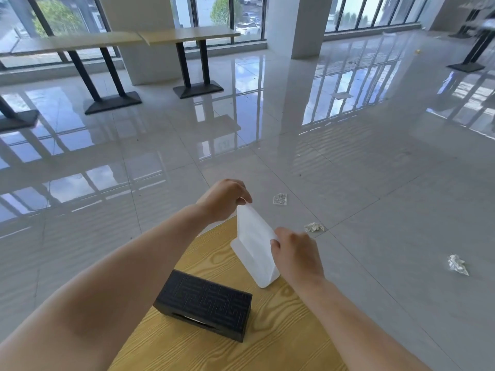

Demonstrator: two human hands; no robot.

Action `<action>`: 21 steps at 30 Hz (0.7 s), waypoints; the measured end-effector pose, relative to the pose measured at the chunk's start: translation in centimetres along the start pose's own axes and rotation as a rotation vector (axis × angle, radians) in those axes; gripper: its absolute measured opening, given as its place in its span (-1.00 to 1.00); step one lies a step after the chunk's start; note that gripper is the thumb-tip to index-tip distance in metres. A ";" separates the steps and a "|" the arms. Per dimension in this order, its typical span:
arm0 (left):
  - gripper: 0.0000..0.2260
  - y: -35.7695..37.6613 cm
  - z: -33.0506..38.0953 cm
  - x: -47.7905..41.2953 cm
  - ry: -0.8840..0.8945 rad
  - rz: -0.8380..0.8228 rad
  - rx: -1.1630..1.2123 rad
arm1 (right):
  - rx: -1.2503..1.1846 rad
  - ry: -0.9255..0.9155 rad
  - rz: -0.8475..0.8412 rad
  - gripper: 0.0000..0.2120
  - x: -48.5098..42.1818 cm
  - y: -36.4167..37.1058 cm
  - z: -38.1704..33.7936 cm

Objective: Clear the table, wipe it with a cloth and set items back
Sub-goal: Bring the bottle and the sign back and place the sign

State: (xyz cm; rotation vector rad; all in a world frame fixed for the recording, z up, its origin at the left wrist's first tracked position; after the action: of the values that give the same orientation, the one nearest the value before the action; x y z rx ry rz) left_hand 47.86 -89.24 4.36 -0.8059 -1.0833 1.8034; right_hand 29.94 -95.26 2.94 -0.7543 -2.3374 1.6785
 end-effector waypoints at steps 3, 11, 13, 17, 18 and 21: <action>-0.82 -0.2 -0.8 -0.3 -0.004 0.024 0.015 | -0.001 -0.012 0.014 -0.68 -0.6 0.1 -0.5; -0.81 -0.5 -2.2 -0.7 -0.001 0.059 0.008 | -0.008 -0.006 0.020 -0.71 -2.0 0.8 -0.8; -0.81 -0.5 -2.5 -0.8 -0.005 0.072 0.006 | -0.011 0.004 0.017 -0.75 -2.3 1.1 -0.9; -0.81 -0.4 -2.8 -0.7 -0.008 0.078 0.007 | -0.003 -0.003 0.016 -0.86 -2.7 1.4 -1.2; -0.80 -0.3 -2.9 -0.7 -0.008 0.081 0.008 | -0.004 -0.008 0.019 -0.87 -2.7 1.4 -1.3; -0.77 0.1 -3.0 -0.7 -0.019 0.095 0.032 | -0.004 -0.019 0.012 -0.86 -3.0 1.6 -1.7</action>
State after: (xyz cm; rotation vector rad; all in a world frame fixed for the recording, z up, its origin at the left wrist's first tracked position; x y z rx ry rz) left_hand 50.67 -88.79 3.10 -0.8342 -1.0411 1.9067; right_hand 33.67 -94.90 2.48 -0.7581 -2.3540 1.6947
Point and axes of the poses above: each hand's wrist, its own x-axis away from the middle knuckle, its own y-axis out of the palm, z = x × y, the point moved 7 cm from there along -x, towards the middle knuckle, and after that the axes turned 3 degrees about -z, right-handed, at the moved point
